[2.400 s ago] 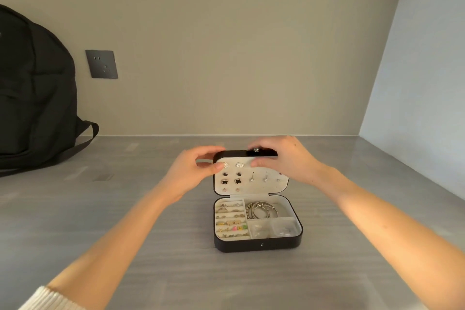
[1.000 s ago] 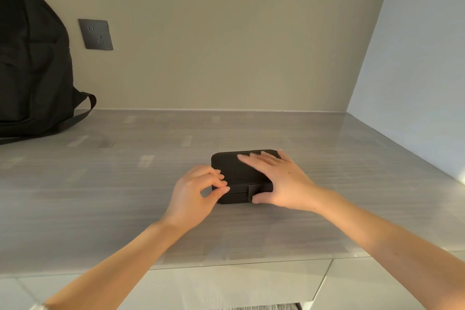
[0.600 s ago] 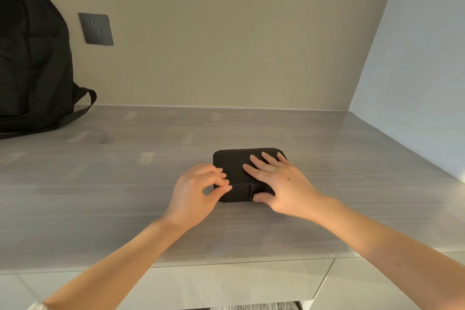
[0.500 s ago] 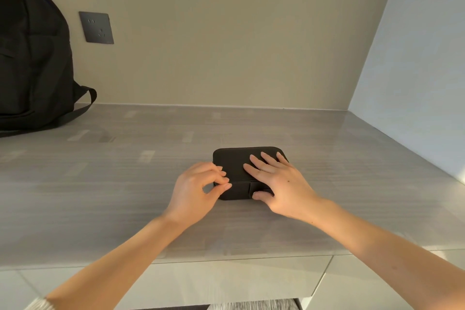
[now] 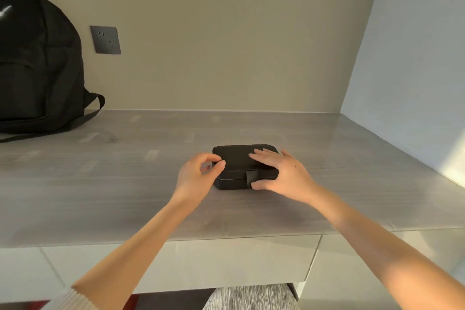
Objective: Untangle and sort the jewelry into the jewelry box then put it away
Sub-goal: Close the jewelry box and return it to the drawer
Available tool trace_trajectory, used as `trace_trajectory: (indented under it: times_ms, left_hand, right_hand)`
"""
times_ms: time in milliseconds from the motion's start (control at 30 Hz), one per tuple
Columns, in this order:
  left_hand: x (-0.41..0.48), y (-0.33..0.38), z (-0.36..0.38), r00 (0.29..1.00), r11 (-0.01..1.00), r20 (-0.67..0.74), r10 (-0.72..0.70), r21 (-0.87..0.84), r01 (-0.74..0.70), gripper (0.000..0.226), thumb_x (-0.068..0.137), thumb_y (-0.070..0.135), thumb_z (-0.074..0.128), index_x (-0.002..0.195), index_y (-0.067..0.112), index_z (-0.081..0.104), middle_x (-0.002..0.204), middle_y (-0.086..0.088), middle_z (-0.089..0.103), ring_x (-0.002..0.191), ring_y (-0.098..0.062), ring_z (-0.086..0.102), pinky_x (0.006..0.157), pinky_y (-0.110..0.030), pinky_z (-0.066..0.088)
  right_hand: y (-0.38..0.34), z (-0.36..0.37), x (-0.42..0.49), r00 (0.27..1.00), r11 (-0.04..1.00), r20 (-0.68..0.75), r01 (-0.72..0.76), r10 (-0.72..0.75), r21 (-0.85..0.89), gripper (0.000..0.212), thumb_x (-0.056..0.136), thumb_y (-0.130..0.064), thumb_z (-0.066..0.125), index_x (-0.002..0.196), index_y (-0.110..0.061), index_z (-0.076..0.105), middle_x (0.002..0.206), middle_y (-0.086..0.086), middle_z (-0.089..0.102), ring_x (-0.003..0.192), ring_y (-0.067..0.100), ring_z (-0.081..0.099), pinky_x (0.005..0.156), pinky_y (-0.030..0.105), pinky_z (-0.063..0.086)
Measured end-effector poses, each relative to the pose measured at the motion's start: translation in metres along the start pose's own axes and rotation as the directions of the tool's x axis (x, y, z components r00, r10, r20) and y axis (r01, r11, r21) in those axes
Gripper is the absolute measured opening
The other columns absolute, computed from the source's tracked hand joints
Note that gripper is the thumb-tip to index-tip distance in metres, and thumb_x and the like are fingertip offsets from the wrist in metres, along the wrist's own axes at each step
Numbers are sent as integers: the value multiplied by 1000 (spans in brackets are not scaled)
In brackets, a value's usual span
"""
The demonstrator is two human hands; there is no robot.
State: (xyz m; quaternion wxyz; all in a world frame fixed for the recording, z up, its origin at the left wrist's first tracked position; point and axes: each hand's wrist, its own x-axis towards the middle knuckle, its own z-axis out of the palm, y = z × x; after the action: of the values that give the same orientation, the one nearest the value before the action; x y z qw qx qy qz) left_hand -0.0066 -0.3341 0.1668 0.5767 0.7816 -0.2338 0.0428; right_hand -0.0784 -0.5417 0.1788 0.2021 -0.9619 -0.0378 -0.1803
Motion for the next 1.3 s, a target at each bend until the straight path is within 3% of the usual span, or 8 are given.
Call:
trace_trajectory:
  times_ms: [167,367,533,633,833,1033,1167,1300]
  left_hand:
    - [8,-3,6,973,973,51,-225,-46,227,38,90,44,52,127,34,53,130,7,55,120,-9,49,101,-30,39]
    - [9,2,16,974,974,8,-226,-8,227,31,92,28,53,123,31,59,128,6,58,117,-8,51,90,-18,35]
    - [10,0,15,975,975,-12,-222,-2,222,31,90,27,56,121,31,60,127,4,59,103,1,48,84,-16,32]
    - [11,-1,15,976,976,-20,-216,17,216,30,90,28,57,119,32,61,127,5,59,111,-3,51,86,-16,33]
    - [11,1,15,975,974,-31,-219,44,221,30,90,26,56,119,30,62,128,6,58,121,-8,49,88,-16,33]
    - [9,5,15,977,975,-32,-211,68,212,30,91,26,55,120,30,61,128,5,59,121,-10,50,92,-19,36]
    - [7,4,15,974,972,1,-227,53,227,32,92,32,53,123,34,58,133,5,54,124,-11,47,94,-21,36]
    - [4,2,15,977,977,99,-188,120,176,44,89,45,54,132,37,48,140,5,47,130,-12,40,99,-25,33]
  right_hand:
    - [1,7,-3,998,998,-15,-56,56,39,56,75,-50,70,127,-45,49,149,-15,32,141,2,17,118,34,2]
    - [-1,16,0,995,997,-68,-72,73,15,51,76,-48,69,124,-46,52,147,-17,35,141,4,18,118,37,5]
    - [-6,16,-3,997,990,-71,-34,24,-137,50,81,-48,64,128,-40,50,149,-14,32,142,9,18,113,34,21]
    - [-6,14,-4,999,973,-45,-9,-1,-230,50,85,-50,58,132,-38,47,151,-12,30,143,12,19,105,34,33]
    - [-4,22,-6,986,947,-125,64,-108,-314,45,74,-40,75,114,-23,65,131,7,58,123,33,51,81,47,53]
    - [-5,26,-7,982,919,-135,73,-135,-388,45,63,-39,83,103,-21,69,115,9,67,106,34,63,67,45,58]
    - [-3,22,-8,981,938,-143,74,-128,-339,44,77,-47,66,115,-24,65,128,5,60,121,29,54,84,45,54]
    - [1,21,-9,992,979,-115,28,-52,-204,52,84,-48,60,131,-30,51,147,-6,39,141,16,26,108,35,31]
